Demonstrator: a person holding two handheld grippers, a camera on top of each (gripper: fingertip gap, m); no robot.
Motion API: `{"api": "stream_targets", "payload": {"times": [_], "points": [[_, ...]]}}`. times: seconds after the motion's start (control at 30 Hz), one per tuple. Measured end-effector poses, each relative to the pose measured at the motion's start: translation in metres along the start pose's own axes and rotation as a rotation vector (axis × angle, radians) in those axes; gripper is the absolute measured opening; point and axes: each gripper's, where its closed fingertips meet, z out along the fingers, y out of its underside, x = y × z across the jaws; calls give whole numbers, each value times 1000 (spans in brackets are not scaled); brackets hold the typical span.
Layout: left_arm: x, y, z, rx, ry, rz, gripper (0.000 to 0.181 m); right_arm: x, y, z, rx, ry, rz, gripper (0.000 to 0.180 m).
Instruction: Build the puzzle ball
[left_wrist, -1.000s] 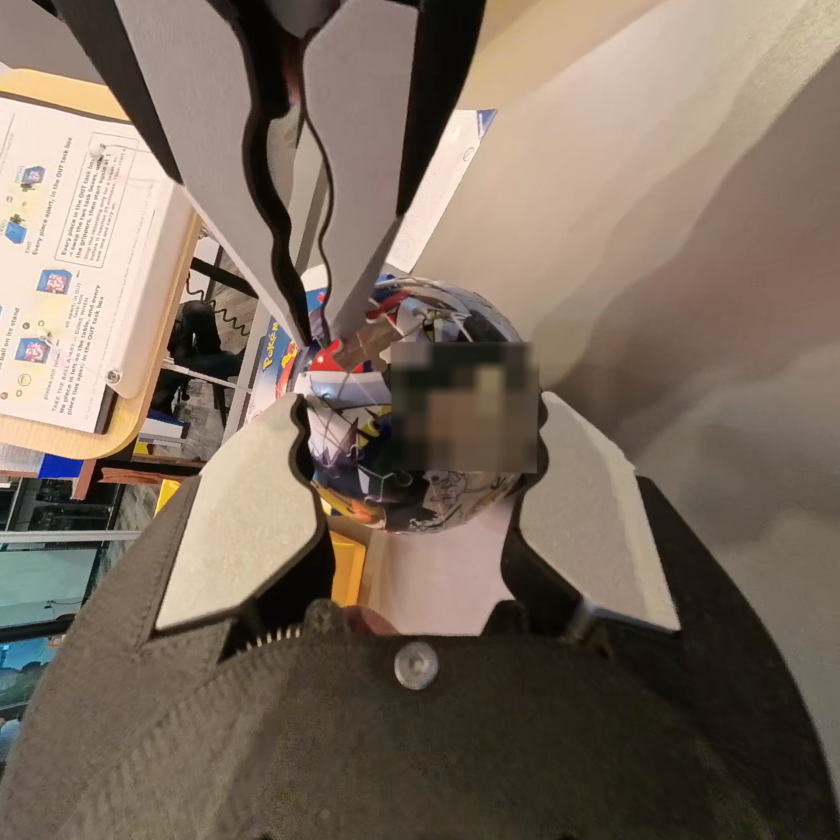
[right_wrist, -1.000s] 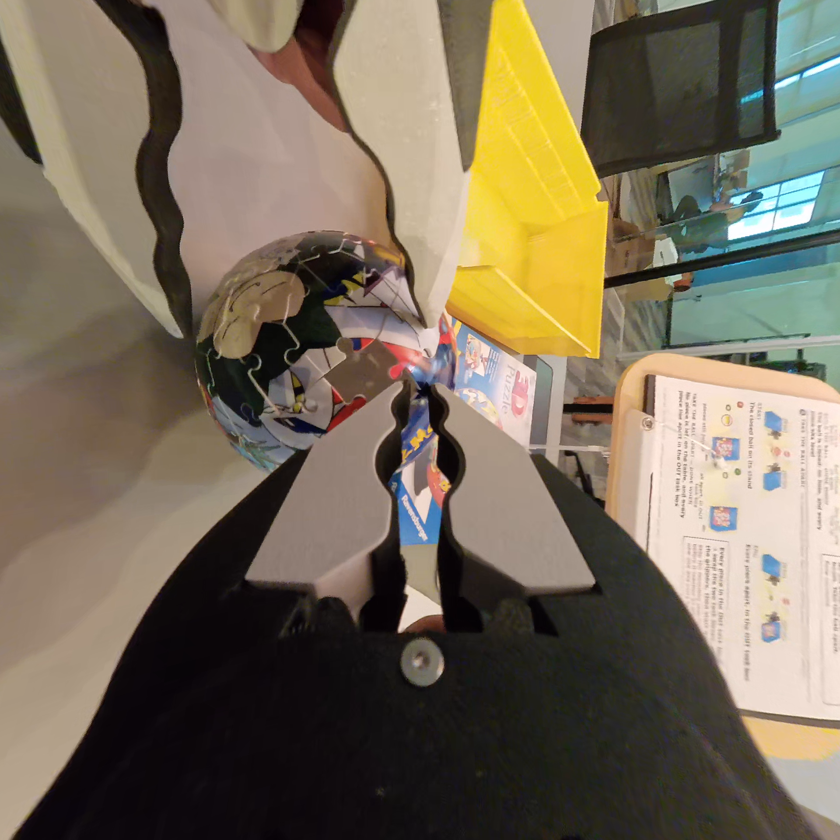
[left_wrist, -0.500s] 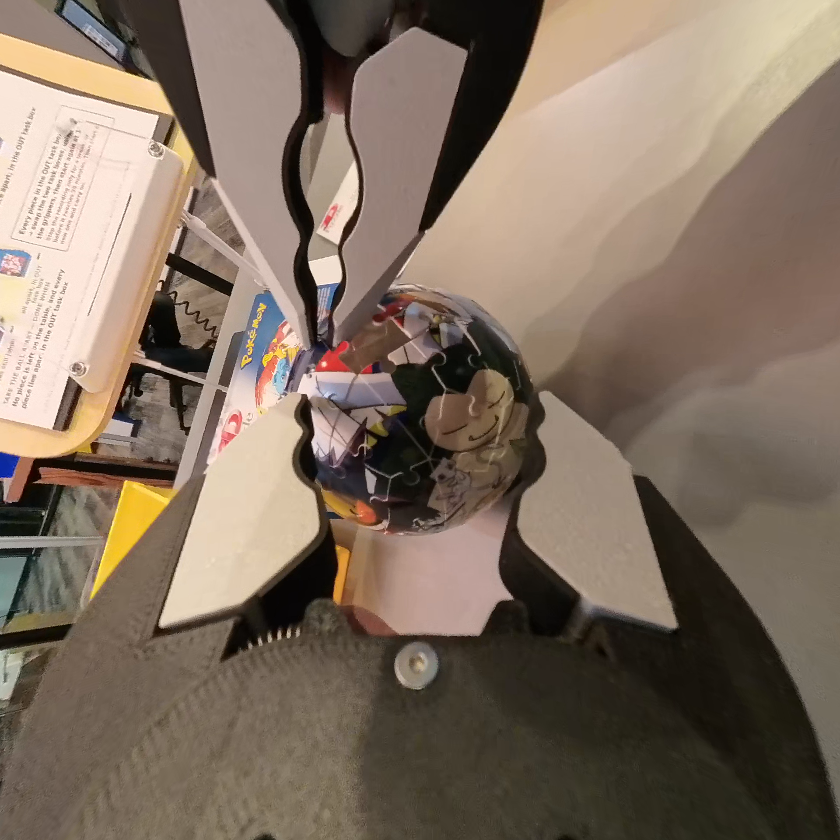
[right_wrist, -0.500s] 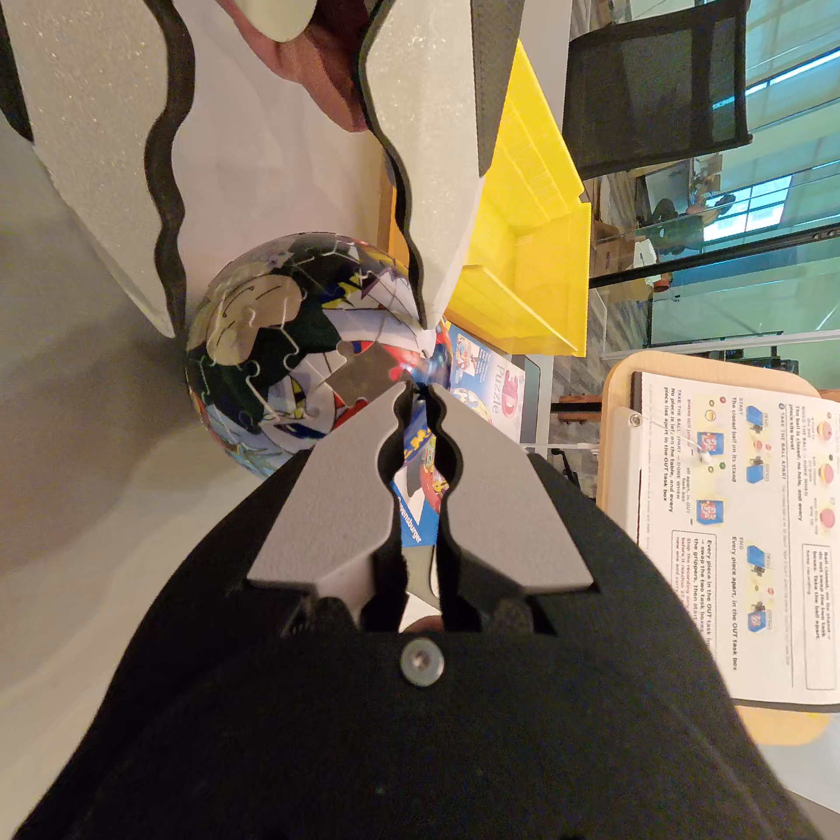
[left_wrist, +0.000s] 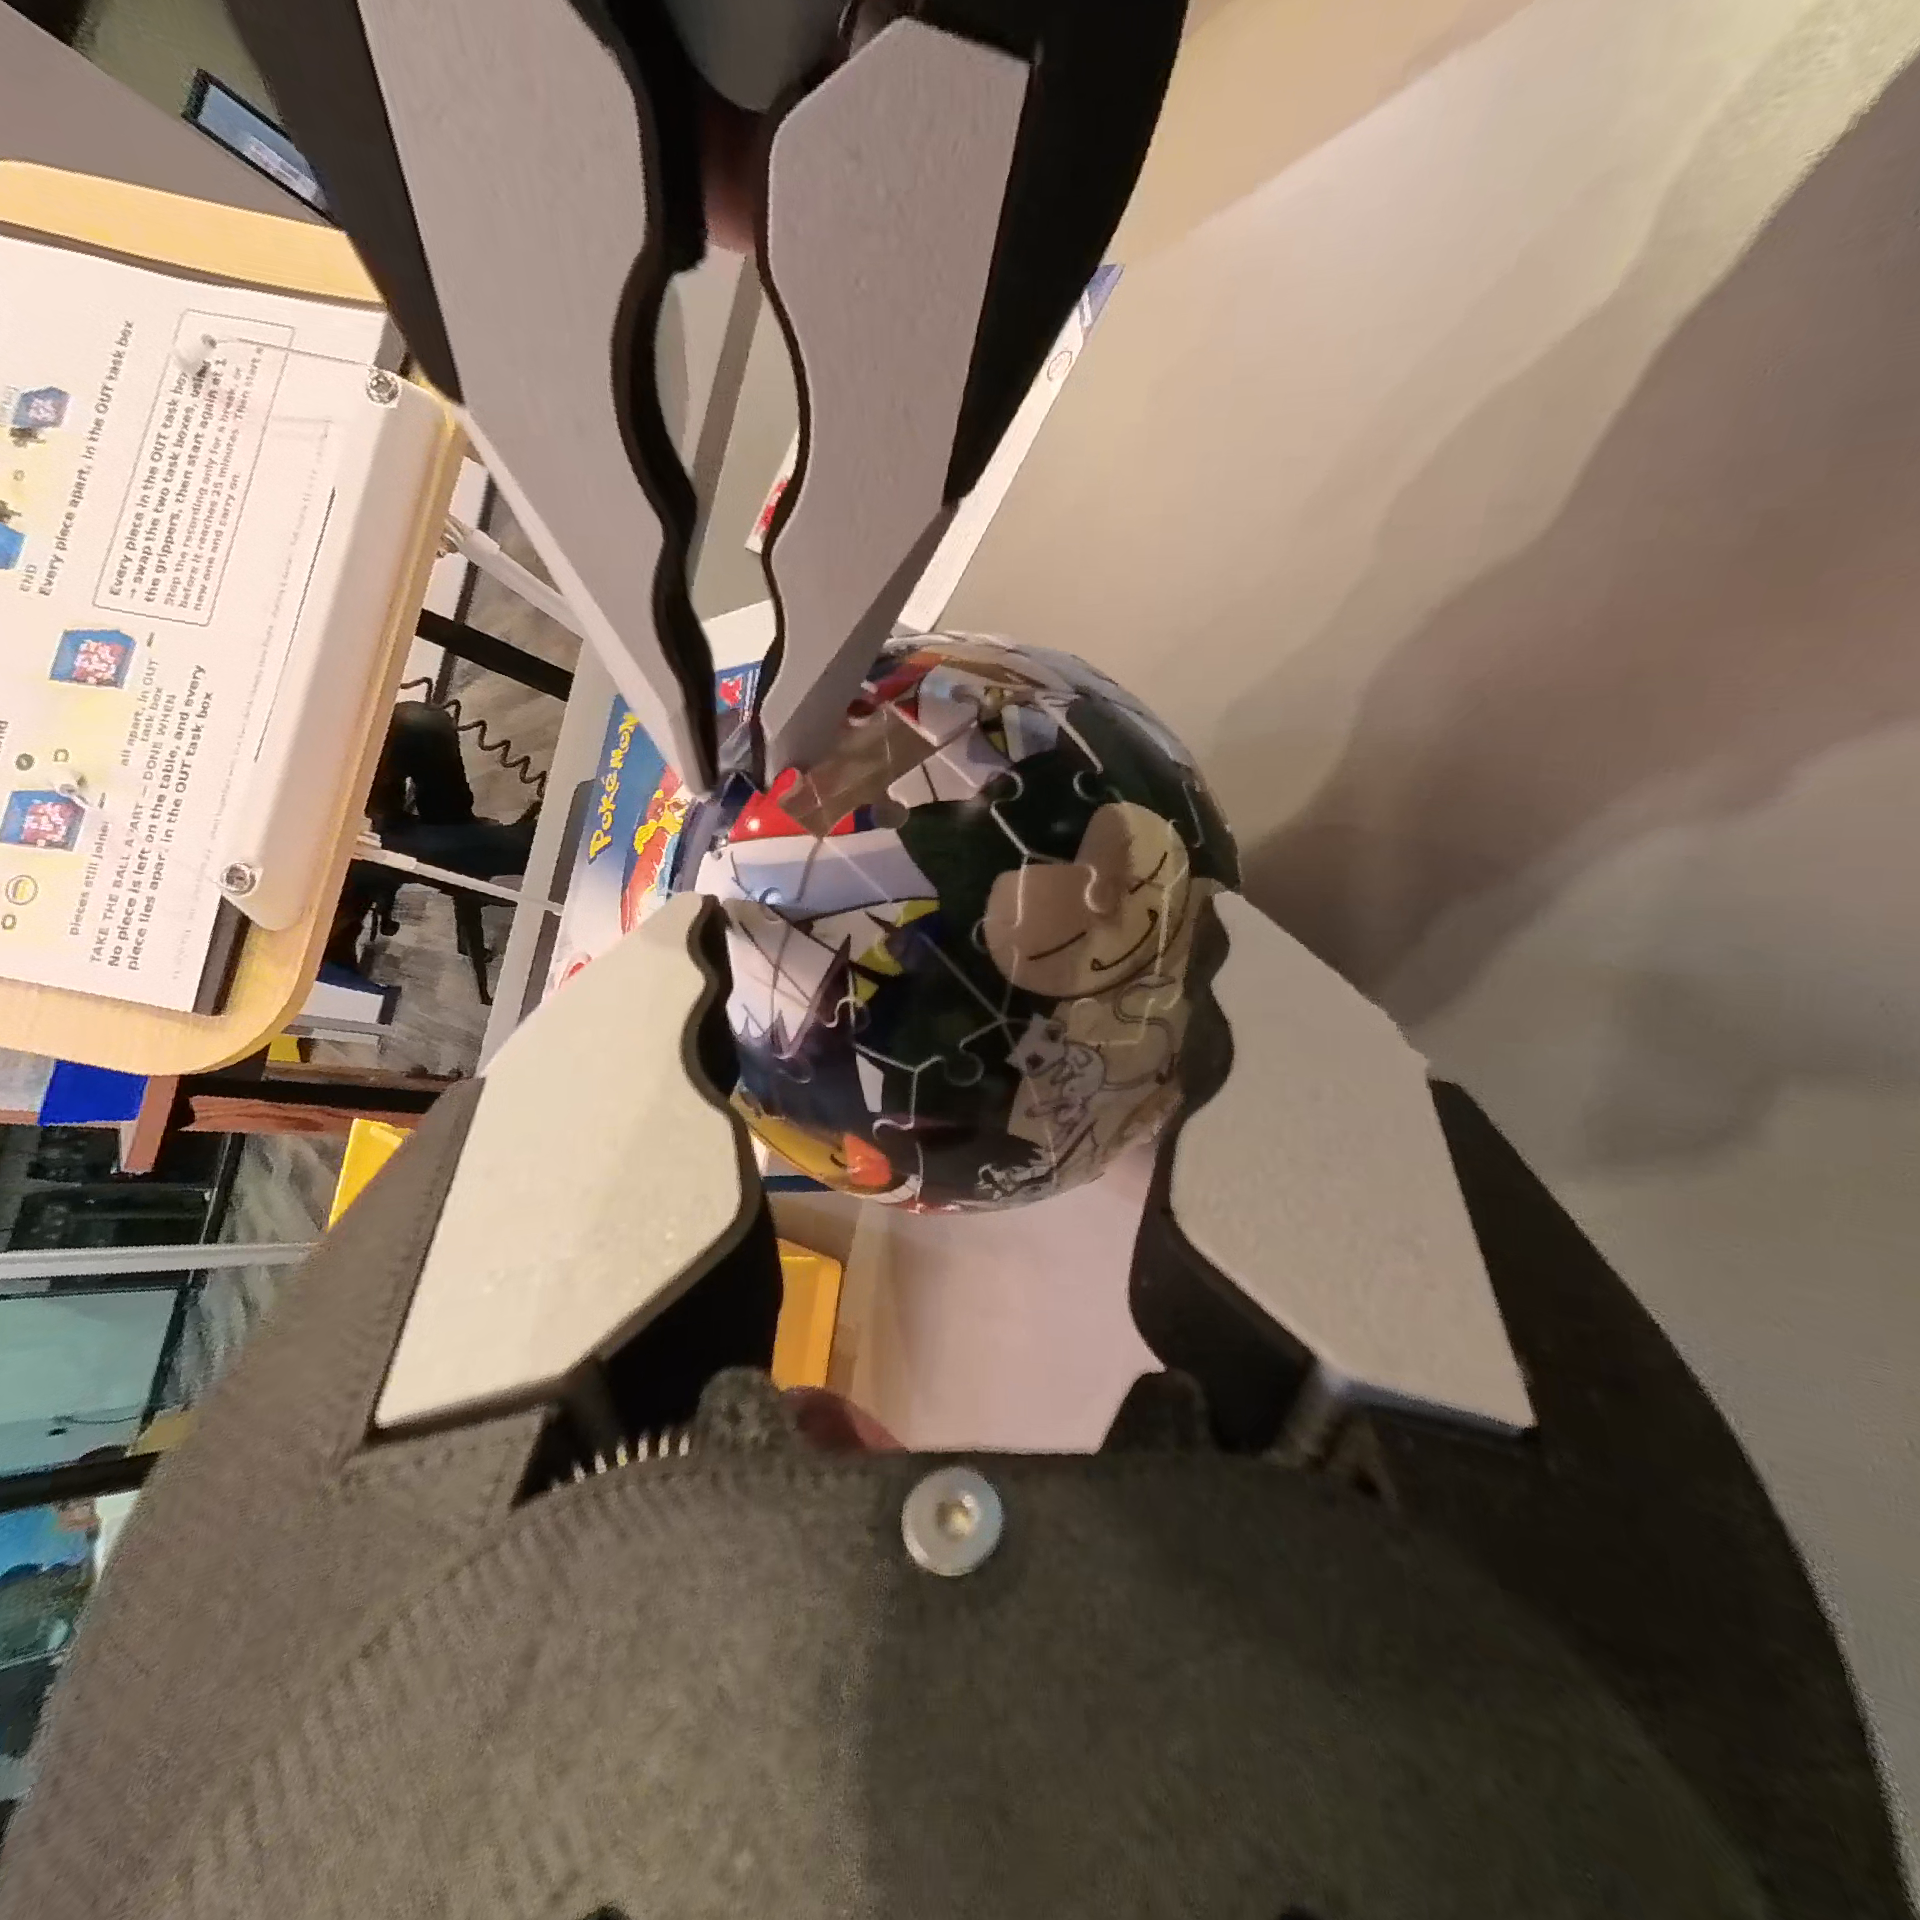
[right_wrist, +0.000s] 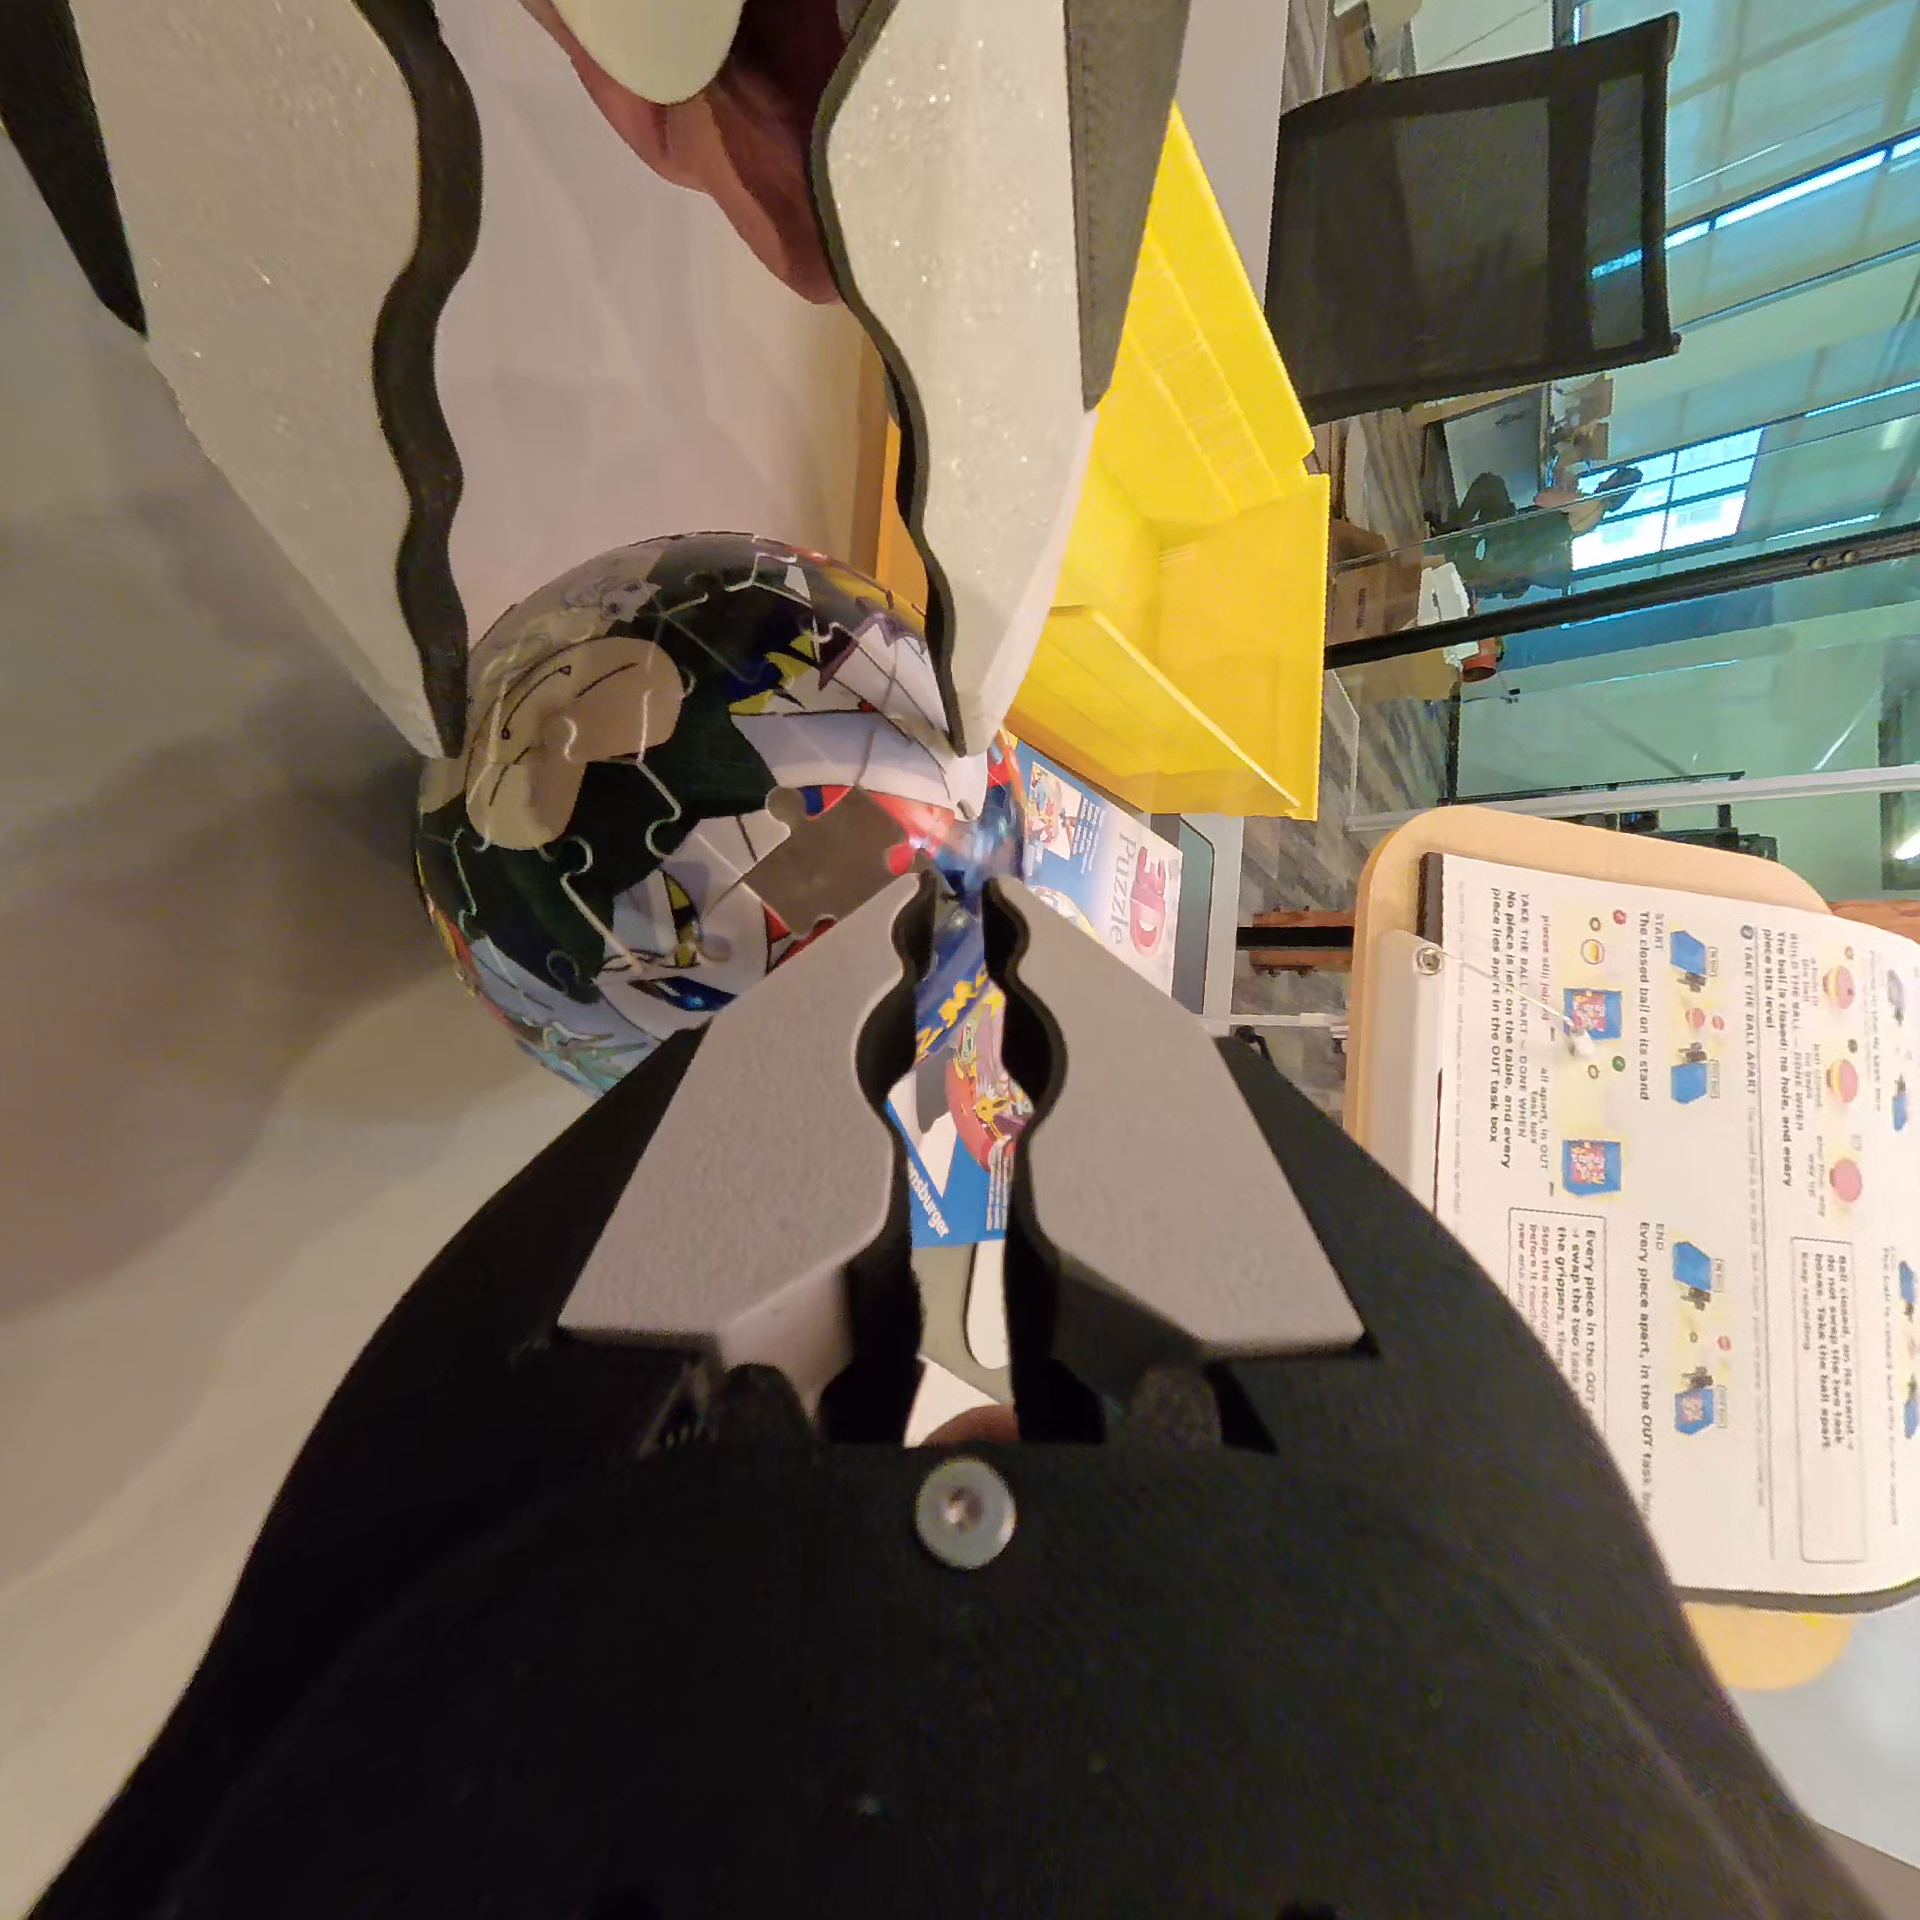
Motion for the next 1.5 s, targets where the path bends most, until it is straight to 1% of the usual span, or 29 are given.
{"api": "stream_targets", "payload": {"times": [0.03, 0.07, 0.3, 0.4, 0.73, 1.07, 1.3, 1.4, 1.5], "points": [[0, 0, 0, 0, 1, 0, 83, 1, 0, -1, 1, 3, 5, 10], [0, 0, 0, -1, 1, 0, 83, 2, 0, -3, 0, 5, 12, 13], [1, 0, 0, 0, 1, 0, 84, 1, 6, -2, -17, -10, 80, 15], [1, 0, 0, -4, 3, 2, 84, -1, 6, 0, -19, -29, 83, 10], [0, 1, 0, -4, -1, 7, 85, -2, 7, 1, -34, -71, 105, 11], [0, 1, 0, -4, -5, 15, 84, -3, 8, -1, -46, -122, 73, 10], [0, 1, 0, -4, -2, 12, 85, -3, 9, -1, -59, -124, 132, 11], [-1, 1, 0, -4, -2, 10, 84, -2, 8, -1, -57, -123, 148, 12], [0, 0, 0, -3, 1, 6, 84, -1, 8, -3, -36, -114, 155, 17]]}}
